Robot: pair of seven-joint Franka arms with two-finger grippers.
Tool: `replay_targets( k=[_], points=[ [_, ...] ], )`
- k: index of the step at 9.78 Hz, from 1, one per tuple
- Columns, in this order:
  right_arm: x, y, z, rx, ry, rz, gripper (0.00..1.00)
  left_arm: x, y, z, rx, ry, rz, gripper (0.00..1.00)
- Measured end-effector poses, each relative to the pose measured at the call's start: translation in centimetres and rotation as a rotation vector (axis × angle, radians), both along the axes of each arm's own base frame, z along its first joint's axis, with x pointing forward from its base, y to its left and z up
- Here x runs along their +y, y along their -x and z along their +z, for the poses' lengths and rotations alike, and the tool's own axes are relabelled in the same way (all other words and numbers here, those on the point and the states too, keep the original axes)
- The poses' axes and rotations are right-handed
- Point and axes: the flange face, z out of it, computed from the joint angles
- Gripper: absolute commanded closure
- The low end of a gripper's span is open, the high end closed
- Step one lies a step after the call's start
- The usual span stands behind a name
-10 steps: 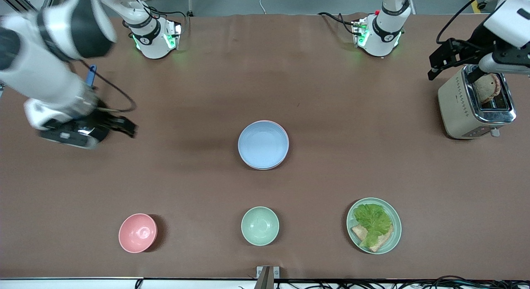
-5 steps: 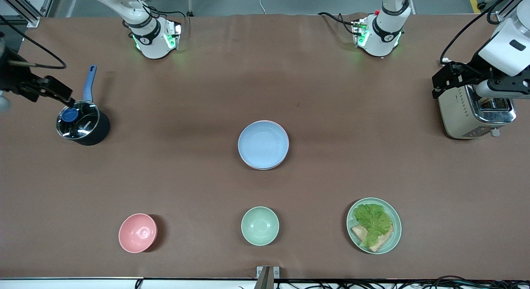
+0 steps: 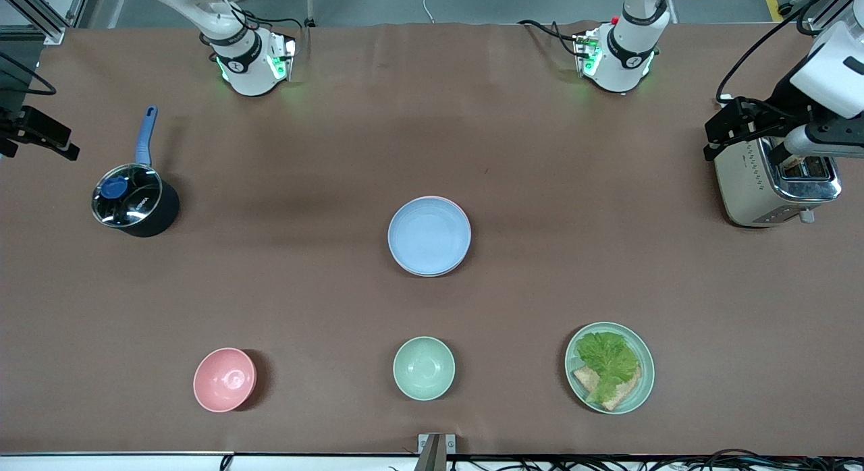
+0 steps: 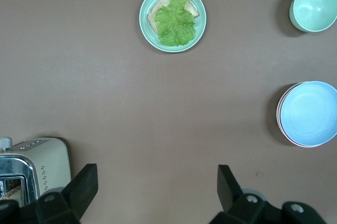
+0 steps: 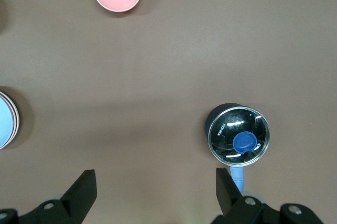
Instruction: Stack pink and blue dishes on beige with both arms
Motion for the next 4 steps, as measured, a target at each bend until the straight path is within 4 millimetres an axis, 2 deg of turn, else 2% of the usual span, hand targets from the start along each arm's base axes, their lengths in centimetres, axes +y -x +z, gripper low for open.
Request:
replay_targets(
  k=[4],
  points=[
    [-0.51, 0.13, -0.08, 0.008, 0.000, -0.010, 0.00, -0.06, -0.06, -0.23, 0.006, -0.001, -0.001, 0.00]
  ],
)
